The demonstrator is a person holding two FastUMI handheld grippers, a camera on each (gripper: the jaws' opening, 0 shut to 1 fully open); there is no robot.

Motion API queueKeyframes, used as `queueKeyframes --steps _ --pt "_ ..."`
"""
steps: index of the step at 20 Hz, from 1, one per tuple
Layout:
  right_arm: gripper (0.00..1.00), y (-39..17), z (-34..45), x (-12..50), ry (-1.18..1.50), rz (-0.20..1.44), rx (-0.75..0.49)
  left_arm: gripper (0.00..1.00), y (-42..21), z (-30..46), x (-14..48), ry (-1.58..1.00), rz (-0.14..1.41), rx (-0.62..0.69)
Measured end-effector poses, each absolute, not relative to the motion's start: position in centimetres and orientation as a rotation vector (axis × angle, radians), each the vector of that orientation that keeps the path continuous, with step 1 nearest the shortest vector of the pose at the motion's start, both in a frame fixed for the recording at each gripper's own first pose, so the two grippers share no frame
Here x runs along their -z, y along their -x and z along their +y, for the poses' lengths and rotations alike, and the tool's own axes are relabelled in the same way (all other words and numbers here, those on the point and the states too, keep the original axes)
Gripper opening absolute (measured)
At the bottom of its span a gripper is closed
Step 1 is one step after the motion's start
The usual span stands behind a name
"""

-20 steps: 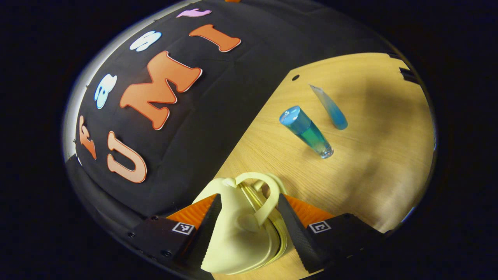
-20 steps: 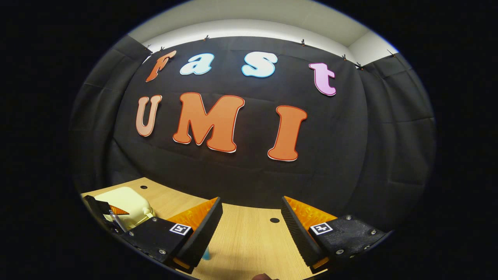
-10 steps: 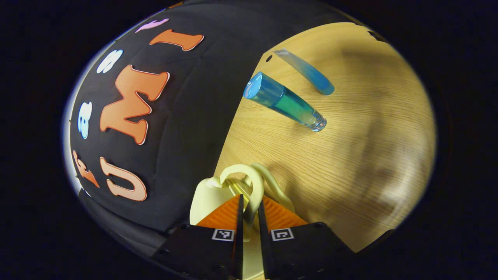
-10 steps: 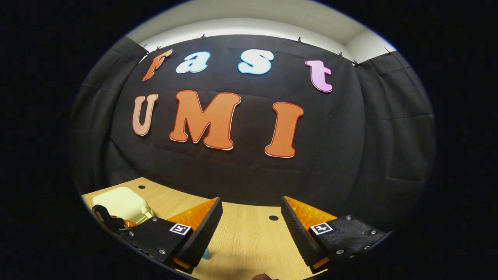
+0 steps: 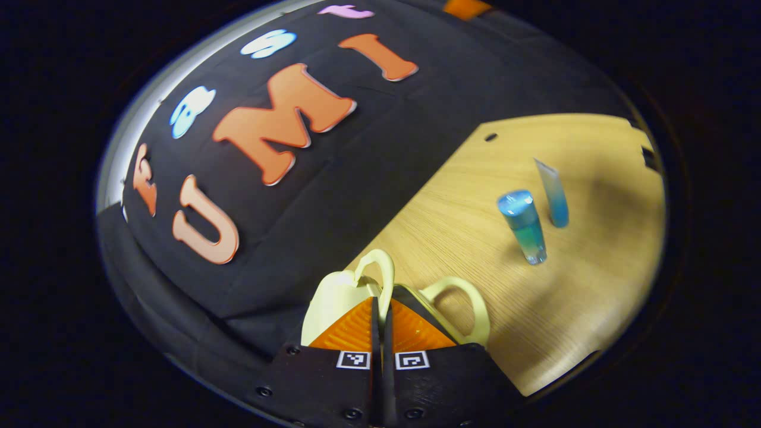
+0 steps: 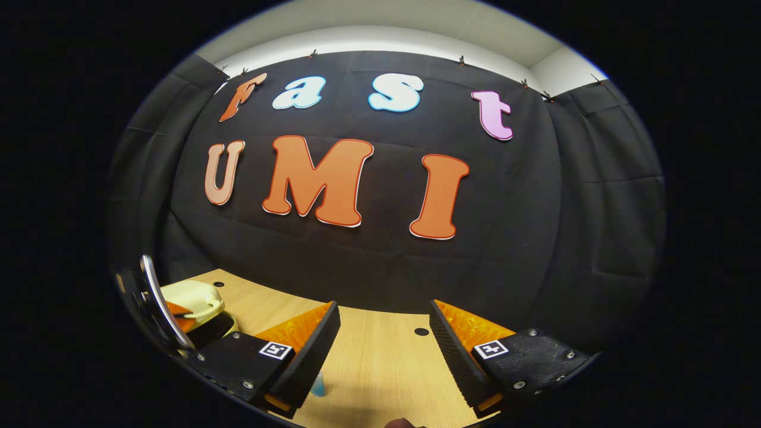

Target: First open the suitcase, pack the skin care products into it, and then close the suitcase.

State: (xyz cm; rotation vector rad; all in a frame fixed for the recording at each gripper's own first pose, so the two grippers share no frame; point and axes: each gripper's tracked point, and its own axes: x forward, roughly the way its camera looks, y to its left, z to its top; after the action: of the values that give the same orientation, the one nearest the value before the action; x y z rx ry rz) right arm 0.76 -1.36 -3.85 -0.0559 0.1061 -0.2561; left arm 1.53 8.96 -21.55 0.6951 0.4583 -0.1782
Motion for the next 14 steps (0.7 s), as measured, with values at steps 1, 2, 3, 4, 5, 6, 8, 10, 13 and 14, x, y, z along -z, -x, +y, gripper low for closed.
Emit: queueKeyframes --steps 1,2,3,4,5,6,8,10,13,14 --pt "0.95 -1.1 -0.9 3.8 0.056 0.105 0.247 0.01 -2.0 10.0 20.2 -0.649 0.448 0.147" --pt "0.95 -1.3 -0.2 3.7 0.056 0.105 0.235 0.01 -2.4 11.0 19.3 -0.610 0.444 0.116" --pt "0.95 -1.6 0.3 3.5 0.057 0.102 0.224 0.01 -2.4 12.1 18.3 -0.577 0.436 0.088" --pt "0.95 -1.8 0.9 3.4 0.059 0.101 0.212 0.01 -2.5 13.1 17.5 -0.551 0.426 0.062" --pt "0.95 -2.1 1.4 3.3 0.064 0.100 0.204 0.01 -2.7 13.9 16.8 -0.529 0.421 0.044" --pt "0.95 -2.4 1.8 3.3 0.070 0.099 0.196 0.01 -2.7 15.1 16.0 -0.513 0.415 0.024" --pt "0.95 -2.8 2.8 3.1 0.079 0.099 0.182 0.01 -3.2 17.4 14.4 -0.487 0.403 -0.014" --pt "0.95 -3.1 3.5 3.3 0.081 0.102 0.171 0.01 -2.9 19.8 13.7 -0.457 0.397 -0.048" --pt "0.95 -3.5 4.7 3.3 0.083 0.108 0.163 0.01 -2.5 23.6 12.7 -0.399 0.392 -0.105" --pt "0.95 -3.6 5.2 3.3 0.080 0.110 0.160 0.01 -2.6 25.0 12.4 -0.382 0.391 -0.126"
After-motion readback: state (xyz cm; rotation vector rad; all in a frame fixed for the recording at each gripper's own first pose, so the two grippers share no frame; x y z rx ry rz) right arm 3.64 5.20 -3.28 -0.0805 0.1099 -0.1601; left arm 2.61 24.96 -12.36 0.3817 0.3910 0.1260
